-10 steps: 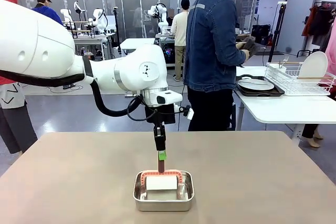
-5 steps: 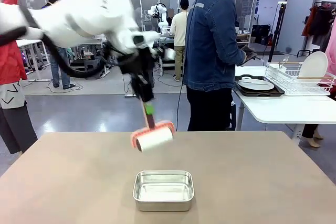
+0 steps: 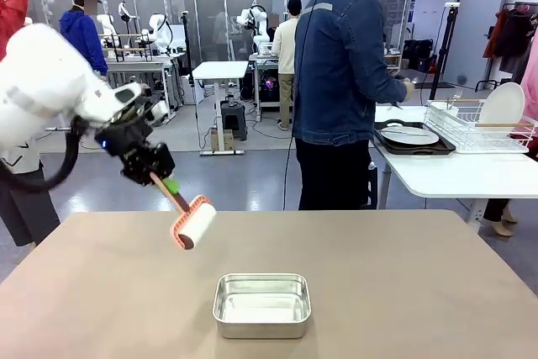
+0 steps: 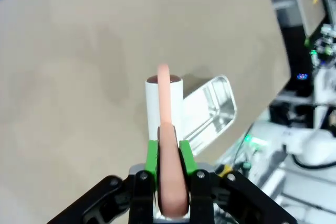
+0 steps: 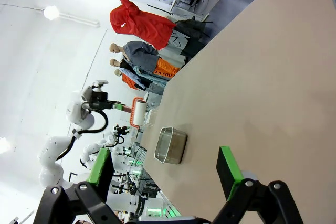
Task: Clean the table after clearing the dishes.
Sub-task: When the right (or left) Handle tray is removed, use the right hand (or left hand) to clean the right (or left) side of the table with the Lint Roller.
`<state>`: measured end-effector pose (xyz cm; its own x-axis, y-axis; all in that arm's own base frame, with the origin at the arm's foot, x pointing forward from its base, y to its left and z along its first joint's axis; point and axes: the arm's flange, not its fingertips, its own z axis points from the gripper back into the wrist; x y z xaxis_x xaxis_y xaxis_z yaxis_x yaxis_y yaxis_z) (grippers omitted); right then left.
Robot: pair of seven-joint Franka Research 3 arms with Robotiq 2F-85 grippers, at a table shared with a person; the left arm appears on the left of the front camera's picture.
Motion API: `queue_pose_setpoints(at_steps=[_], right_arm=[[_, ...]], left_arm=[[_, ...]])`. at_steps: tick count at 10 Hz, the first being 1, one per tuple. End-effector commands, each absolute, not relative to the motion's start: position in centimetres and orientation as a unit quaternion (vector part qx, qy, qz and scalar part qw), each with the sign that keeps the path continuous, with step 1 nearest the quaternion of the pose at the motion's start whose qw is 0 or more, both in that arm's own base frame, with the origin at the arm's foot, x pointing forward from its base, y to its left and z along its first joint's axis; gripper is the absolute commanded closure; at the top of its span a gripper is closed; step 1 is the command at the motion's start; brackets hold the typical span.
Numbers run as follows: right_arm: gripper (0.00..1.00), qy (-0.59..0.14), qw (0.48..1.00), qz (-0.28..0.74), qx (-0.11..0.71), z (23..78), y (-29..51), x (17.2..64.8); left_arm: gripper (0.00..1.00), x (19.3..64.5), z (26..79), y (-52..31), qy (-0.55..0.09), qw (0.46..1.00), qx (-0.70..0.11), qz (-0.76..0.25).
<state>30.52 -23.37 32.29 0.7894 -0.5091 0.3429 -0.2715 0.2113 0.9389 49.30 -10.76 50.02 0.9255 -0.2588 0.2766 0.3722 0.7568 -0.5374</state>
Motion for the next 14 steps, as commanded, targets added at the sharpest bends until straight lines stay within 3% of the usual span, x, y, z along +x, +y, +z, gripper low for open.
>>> queue_pose_setpoints(at_steps=[1,4,5,7,11,14], right_arm=[[0.00,-0.321,0.706,-0.083,0.626,32.5,-23.3,30.4],[0.00,-0.321,0.706,-0.083,0.626,32.5,-23.3,30.4],[0.00,-0.321,0.706,-0.083,0.626,32.5,-23.3,30.4],[0.00,-0.321,0.706,-0.083,0.626,32.5,-23.3,30.4],[0.00,-0.321,0.706,-0.083,0.626,32.5,-23.3,30.4],[0.00,-0.321,0.706,-0.083,0.626,32.5,-23.3,30.4]], left_arm=[[1.00,49.4,53.4,-12.3,-0.087,0.933,-0.273,-0.216],[1.00,49.4,53.4,-12.3,-0.087,0.933,-0.273,-0.216],[0.79,49.3,51.7,-12.1,-0.094,0.932,-0.284,-0.204],[0.79,51.8,47.5,-8.9,-0.090,0.921,-0.356,-0.133],[0.79,52.4,38.5,-5.7,-0.117,0.881,-0.454,-0.064],[0.79,52.2,34.2,-3.8,-0.121,0.879,-0.460,-0.012]])
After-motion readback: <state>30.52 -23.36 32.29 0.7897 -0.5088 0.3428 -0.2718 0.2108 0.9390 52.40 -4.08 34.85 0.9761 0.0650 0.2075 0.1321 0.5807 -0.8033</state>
